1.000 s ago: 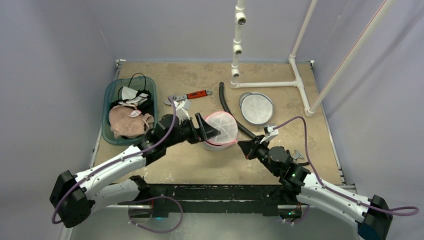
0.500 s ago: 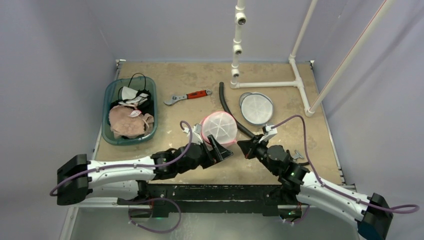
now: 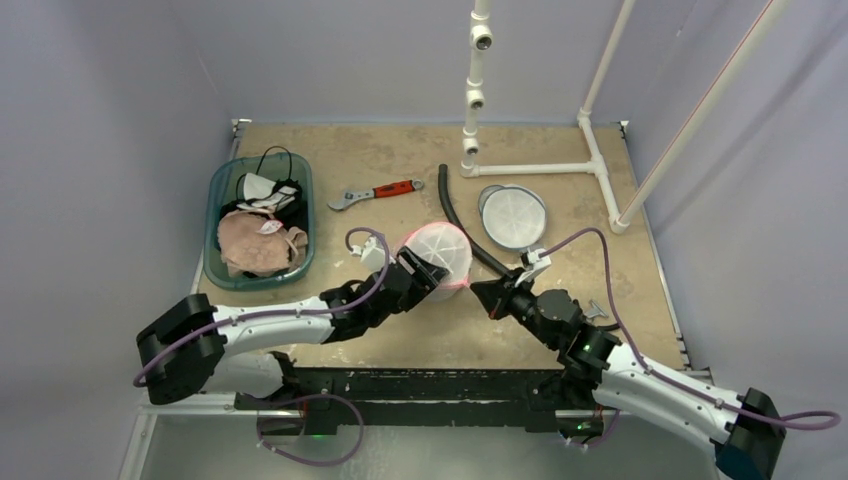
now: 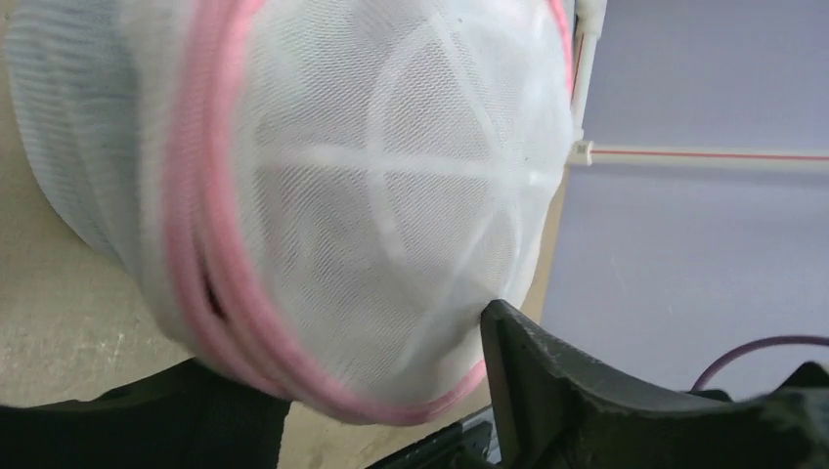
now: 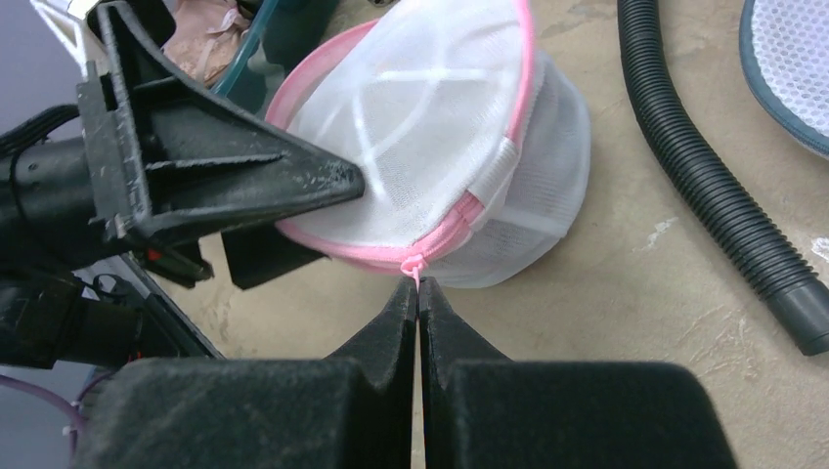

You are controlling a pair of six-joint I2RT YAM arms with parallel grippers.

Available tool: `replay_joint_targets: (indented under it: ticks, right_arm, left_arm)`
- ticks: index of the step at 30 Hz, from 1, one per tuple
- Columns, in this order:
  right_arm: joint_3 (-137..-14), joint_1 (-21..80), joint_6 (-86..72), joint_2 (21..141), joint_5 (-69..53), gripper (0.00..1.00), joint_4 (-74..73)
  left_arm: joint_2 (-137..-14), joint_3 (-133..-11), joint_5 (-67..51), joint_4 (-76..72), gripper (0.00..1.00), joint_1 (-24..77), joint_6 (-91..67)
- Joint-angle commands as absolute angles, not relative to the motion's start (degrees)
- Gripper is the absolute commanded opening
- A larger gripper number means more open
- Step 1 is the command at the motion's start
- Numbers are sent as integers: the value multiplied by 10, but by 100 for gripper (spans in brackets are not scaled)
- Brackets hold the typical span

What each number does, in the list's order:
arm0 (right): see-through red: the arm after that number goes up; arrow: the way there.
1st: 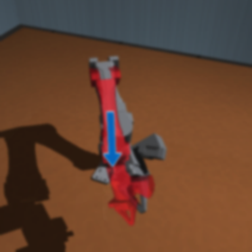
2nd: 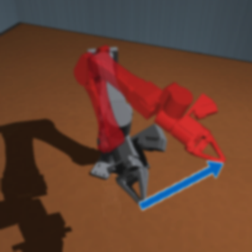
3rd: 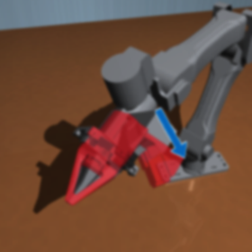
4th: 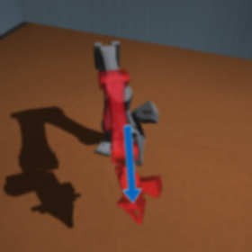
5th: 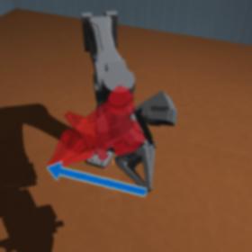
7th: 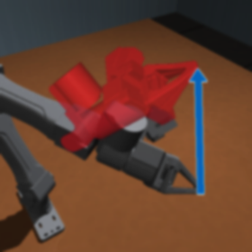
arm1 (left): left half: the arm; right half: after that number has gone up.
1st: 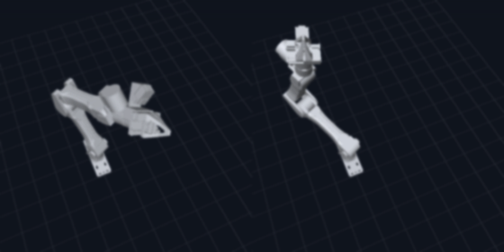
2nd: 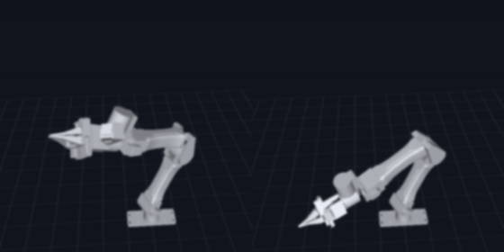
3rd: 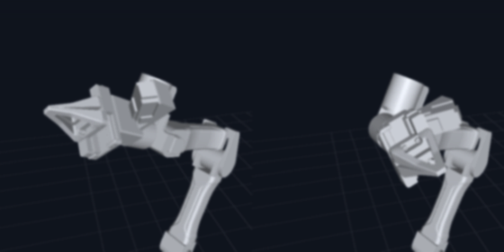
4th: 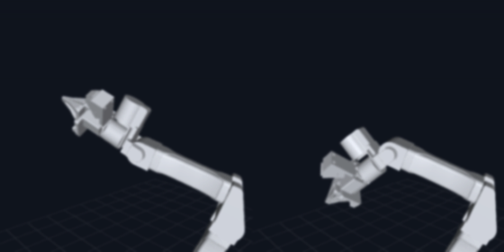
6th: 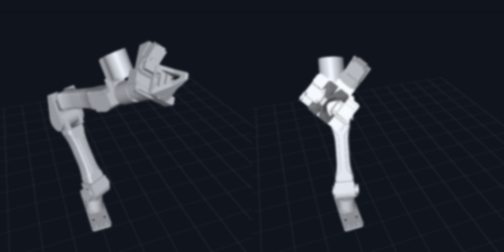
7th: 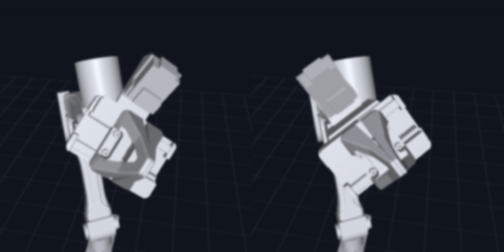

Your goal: Unzip the laundry bag and remove the bra

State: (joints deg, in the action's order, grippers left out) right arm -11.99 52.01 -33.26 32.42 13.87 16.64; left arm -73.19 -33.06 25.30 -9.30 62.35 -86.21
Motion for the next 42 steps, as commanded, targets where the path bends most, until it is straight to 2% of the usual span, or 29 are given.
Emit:
replay_joint_targets:
  ticks: [1,5,7,11,27,28,29,32,33,36,38,42]
  right_arm:
    - [-137,517,-314,316,130,0,183]
    - [-137,517,-320,325,151,0,179]
    - [-137,517,-325,331,163,0,179]
    - [-140,517,-345,343,194,0,164]
    - [-139,517,-360,344,225,0,138]
    - [-140,518,-352,340,210,0,141]
    - [-144,517,-343,336,195,4,143]
    - [-163,517,-334,318,179,47,112]
    - [-172,517,-334,312,177,56,99]
    - [-199,518,-335,301,171,77,63]
    - [-218,517,-347,305,166,81,35]
    - [-228,518,-358,310,149,81,29]
  left_arm:
    - [-726,-345,254,-109,59,595,-856]
    - [-709,-342,258,-97,38,578,-841]
    - [-697,-337,258,-92,23,568,-835]
    - [-675,-331,255,-81,1,556,-825]
    - [-672,-312,208,-86,0,553,-799]
    - [-672,-313,198,-85,6,553,-789]
    - [-671,-315,186,-84,17,553,-775]
    - [-663,-331,157,-46,57,553,-739]
    - [-658,-339,150,-25,64,553,-729]
    - [-629,-360,145,53,73,553,-700]
    - [-605,-381,150,106,74,553,-679]
    - [-559,-429,183,228,75,553,-618]
